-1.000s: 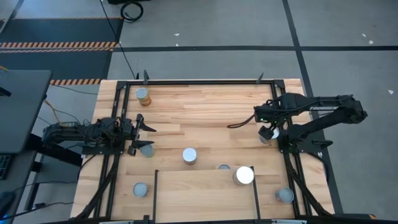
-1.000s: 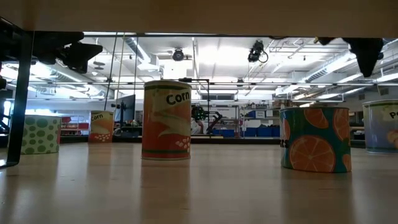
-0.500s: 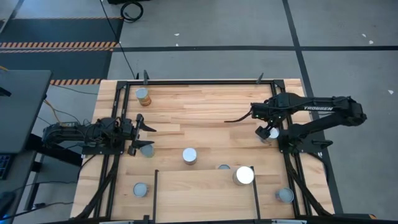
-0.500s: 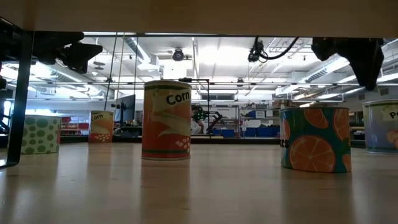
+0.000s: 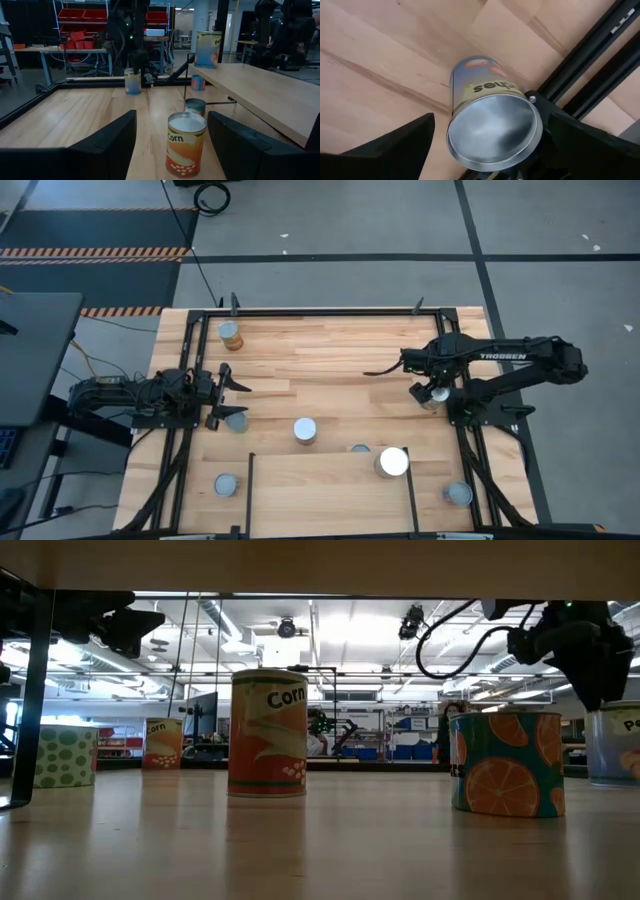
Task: Pick and place cans onto a shelf
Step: Put the canned peaches on the shelf
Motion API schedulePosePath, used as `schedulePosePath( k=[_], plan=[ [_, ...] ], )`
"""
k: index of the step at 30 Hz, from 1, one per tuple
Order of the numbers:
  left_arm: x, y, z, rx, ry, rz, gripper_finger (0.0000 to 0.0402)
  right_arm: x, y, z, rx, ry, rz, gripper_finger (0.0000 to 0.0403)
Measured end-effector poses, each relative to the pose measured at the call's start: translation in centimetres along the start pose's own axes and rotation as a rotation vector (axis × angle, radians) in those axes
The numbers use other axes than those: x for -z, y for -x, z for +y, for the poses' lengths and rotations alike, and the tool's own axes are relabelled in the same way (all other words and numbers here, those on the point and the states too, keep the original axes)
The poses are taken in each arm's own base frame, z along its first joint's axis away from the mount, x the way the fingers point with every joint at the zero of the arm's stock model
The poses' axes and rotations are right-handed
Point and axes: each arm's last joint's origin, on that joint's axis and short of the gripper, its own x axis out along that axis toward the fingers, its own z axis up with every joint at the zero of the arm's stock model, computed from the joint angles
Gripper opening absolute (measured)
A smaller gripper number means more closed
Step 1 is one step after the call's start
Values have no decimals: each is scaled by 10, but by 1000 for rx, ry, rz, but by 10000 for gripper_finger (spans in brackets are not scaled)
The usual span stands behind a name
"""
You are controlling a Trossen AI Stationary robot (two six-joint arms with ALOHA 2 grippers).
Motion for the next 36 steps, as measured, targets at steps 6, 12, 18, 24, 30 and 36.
schedulePosePath(
  k=[6, 12, 18, 24, 30, 36],
  plan=[
    [0, 0, 0, 0, 0, 1, 249, -6, -8, 7, 14, 131, 79, 395],
    [0, 0, 0, 0, 0, 1, 249, -16, -22, 17, 61, 276, 180, 390],
    [0, 0, 0, 0, 0, 1, 249, -24, -33, 27, 31, 337, 226, 351],
    [0, 0, 0, 0, 0, 1, 249, -27, -35, 31, 26, 398, 280, 318],
    [0, 0, 0, 0, 0, 0, 249, -33, 4, 39, 39, 426, 221, 319],
    [0, 0, 0, 0, 0, 0, 249, -41, 79, 56, -22, 398, 11, 319]
  ],
)
